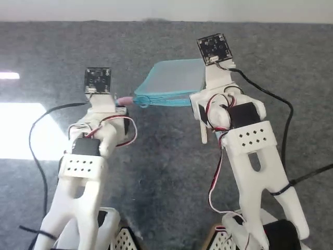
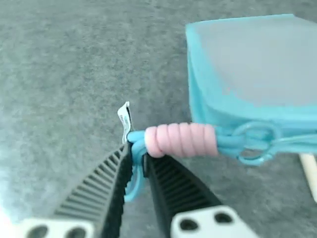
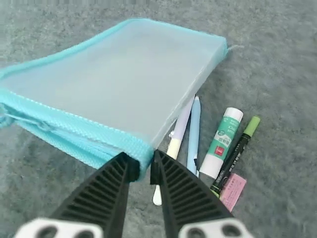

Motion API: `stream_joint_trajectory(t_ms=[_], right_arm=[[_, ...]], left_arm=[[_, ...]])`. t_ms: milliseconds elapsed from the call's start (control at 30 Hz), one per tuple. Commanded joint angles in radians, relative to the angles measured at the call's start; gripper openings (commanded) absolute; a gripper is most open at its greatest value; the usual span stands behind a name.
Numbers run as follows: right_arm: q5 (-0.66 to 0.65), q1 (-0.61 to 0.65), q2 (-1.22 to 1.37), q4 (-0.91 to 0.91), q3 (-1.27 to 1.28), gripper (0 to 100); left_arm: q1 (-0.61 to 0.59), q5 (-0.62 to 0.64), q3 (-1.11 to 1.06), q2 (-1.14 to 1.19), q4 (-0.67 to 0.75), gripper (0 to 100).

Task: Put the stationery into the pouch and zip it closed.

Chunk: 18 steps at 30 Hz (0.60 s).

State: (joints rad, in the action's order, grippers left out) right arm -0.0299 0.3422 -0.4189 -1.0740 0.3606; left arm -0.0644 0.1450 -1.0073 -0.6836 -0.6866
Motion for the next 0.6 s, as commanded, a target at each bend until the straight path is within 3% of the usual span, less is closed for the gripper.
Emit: stream_joint_trajectory(t_ms=[0, 567], right_arm=[[-0.021, -0.028, -0.048, 0.027, 0.003, 0.7], [-0.043, -0.091, -0.013, 0.050, 0.002, 0.7]], left_arm=[[-0.078, -0.017, 0.053, 0.003, -0.008, 1], [-0.104, -0.018, 0.053, 0.003, -0.008, 1]])
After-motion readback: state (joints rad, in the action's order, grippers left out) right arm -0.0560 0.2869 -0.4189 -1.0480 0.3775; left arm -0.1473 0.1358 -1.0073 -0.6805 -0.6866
